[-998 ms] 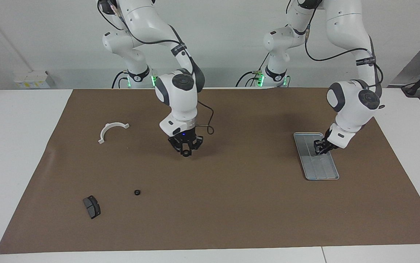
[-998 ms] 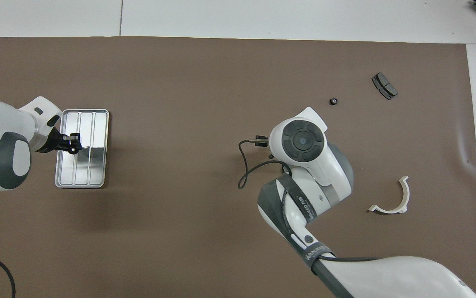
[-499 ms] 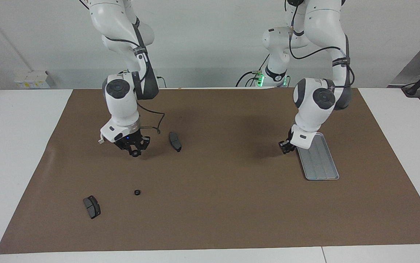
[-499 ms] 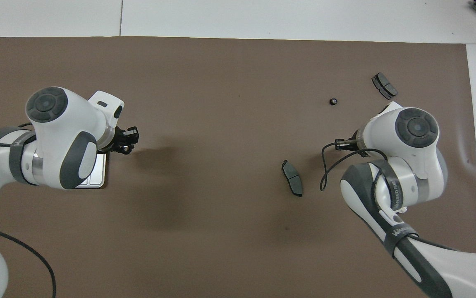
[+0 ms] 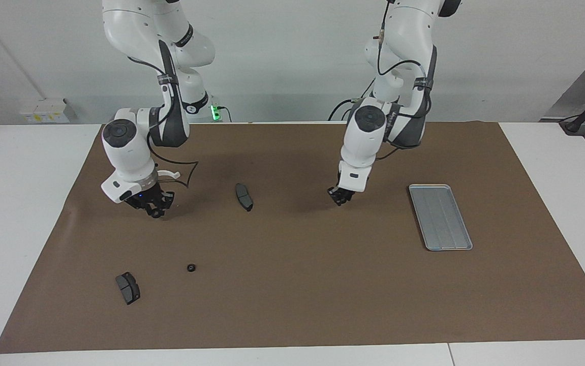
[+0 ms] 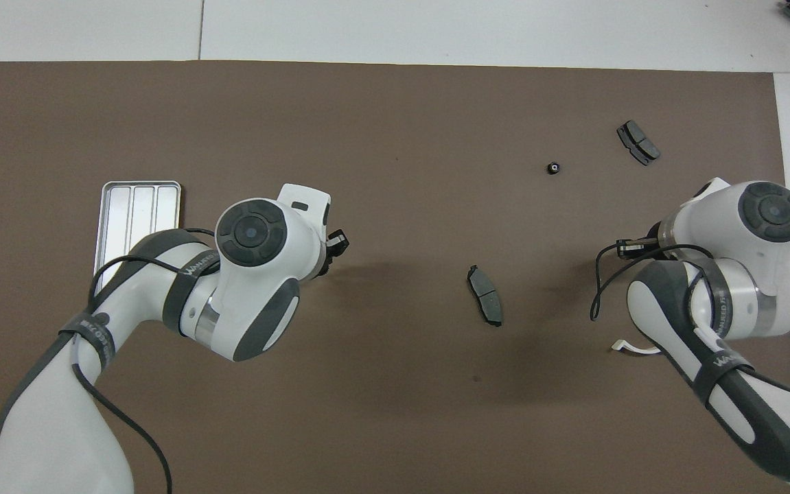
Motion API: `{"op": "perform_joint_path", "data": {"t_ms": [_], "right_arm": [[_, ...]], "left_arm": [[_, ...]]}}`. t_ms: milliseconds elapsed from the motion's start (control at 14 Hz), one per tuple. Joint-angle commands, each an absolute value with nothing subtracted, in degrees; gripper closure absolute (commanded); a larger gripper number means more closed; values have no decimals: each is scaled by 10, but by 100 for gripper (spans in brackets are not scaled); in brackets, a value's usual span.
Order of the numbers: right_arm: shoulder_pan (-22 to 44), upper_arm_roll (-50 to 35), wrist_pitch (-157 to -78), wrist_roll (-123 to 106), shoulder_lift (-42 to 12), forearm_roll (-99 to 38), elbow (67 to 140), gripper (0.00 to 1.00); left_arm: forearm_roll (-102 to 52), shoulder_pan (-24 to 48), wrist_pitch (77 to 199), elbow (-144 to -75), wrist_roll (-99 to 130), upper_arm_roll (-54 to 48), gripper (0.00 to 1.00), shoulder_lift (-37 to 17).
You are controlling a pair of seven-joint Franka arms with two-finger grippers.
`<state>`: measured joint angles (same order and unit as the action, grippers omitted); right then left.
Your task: Place bearing gear from tray to pile
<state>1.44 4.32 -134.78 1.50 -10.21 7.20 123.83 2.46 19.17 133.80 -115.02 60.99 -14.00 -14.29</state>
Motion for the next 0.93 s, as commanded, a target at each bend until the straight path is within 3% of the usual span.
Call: {"op": "perform_joint_path", "data": {"t_ms": [0,71,214,285,356,428,641,713,855], "right_arm": [[-11,34,-1375,-13,-106,70,1255,85],[-10,34,-1375,-12,-106,70,1255,73],[-11,35,-1384,-13,-107,70,1255,58],[-10,34,-1387,-11,-108,70,1254,53],[-4,34,-1387,-7,-109,70,1252,46],[-4,34,-1387,-6,-111,70,1249,41],[-3,30,-1383,-7,-109,70,1236,9],[4,29,-1381,-7,-105,70,1231,0],[32,29,-1378,8,-98,69,1221,0]], "left_arm": [[25,234,1393,-1147,656,-131,100,-160],[19,242,1397,-1145,655,-132,100,-163],[0,248,1404,-1135,653,-132,61,-165],[0,248,1404,-1129,653,-131,47,-169],[0,248,1402,-1123,650,-131,28,-171],[0,246,1402,-1122,646,-129,21,-172],[3,233,1393,-1122,632,-127,0,-166],[4,216,1390,-1122,623,-126,0,-162],[4,176,1369,-1122,593,-127,0,-140]]}}
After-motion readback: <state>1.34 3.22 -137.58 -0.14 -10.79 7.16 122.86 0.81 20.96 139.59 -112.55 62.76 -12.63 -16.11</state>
